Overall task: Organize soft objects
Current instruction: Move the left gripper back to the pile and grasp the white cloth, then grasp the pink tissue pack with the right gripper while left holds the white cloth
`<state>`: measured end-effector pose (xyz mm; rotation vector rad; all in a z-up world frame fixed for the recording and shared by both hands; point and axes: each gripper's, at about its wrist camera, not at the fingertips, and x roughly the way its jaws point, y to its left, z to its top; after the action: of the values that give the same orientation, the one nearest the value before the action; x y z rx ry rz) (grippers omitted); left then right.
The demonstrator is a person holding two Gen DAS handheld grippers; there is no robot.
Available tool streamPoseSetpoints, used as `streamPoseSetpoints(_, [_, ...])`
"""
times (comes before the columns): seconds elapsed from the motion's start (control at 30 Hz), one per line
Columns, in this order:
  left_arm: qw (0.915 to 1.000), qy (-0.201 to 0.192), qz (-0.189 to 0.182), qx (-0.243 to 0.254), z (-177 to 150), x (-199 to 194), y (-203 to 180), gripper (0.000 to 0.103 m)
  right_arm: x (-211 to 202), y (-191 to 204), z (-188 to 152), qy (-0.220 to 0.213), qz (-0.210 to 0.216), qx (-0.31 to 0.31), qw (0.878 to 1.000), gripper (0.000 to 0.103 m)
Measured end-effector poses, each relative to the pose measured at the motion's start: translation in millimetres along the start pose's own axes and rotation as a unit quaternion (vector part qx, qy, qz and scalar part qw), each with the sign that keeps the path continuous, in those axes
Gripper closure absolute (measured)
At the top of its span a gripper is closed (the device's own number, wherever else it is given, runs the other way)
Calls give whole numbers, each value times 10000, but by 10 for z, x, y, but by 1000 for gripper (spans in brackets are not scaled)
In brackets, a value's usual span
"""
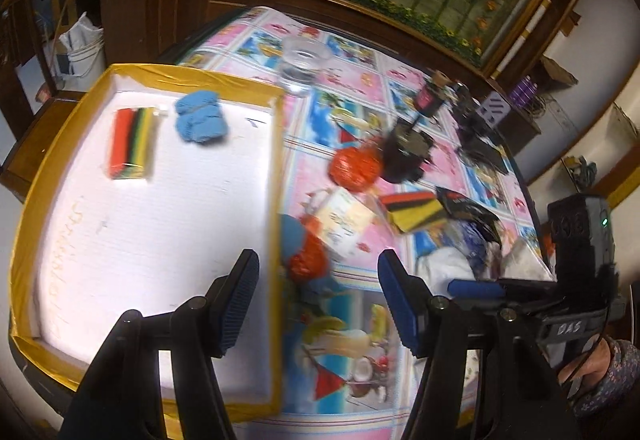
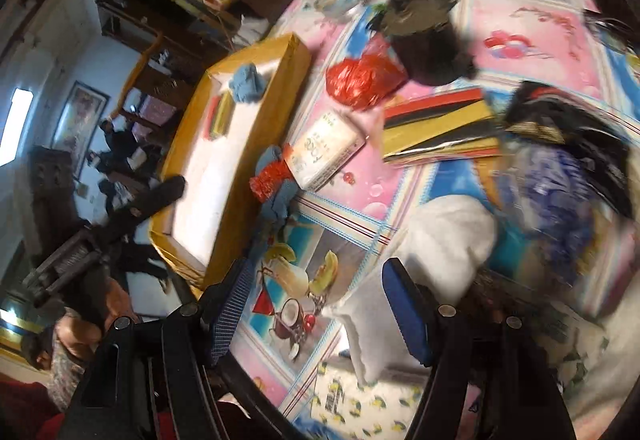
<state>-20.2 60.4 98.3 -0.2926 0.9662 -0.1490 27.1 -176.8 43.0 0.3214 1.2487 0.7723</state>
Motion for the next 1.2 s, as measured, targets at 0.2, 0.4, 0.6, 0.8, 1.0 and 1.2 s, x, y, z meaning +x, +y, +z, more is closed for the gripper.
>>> streamPoseSetpoints(0.2, [9975,448,-290,452,-162,263,-556,40,-566,-173,-61,-579,-114,131,9982,31])
streamPoseSetpoints(0.4, [9921,833,-551,765,-264,551,-1028,38,-941,-428,-196,-890,-168,426,9950,31])
streamPoseSetpoints(0.6, [9895,1205,-702,374,-205,895,-1111,38,-1334,-703,-348,-1201,-298,665,9901,31])
streamPoseSetpoints(0.8, [9841,1599,-772,17,-161,1257,-1096,38,-1570,-935,-514,-1389,-392,922,9852,31])
streamPoseSetpoints(1.0, [9820,1562,-1034,-241,-100,1396,-1073,79,-1733,-1097,-650,-1515,-525,1095,9810,31])
streamPoseSetpoints(1.2, [9828,1492,-1024,-357,-125,1308,-926,89,-1758,-1169,-829,-1284,-948,784,9841,29])
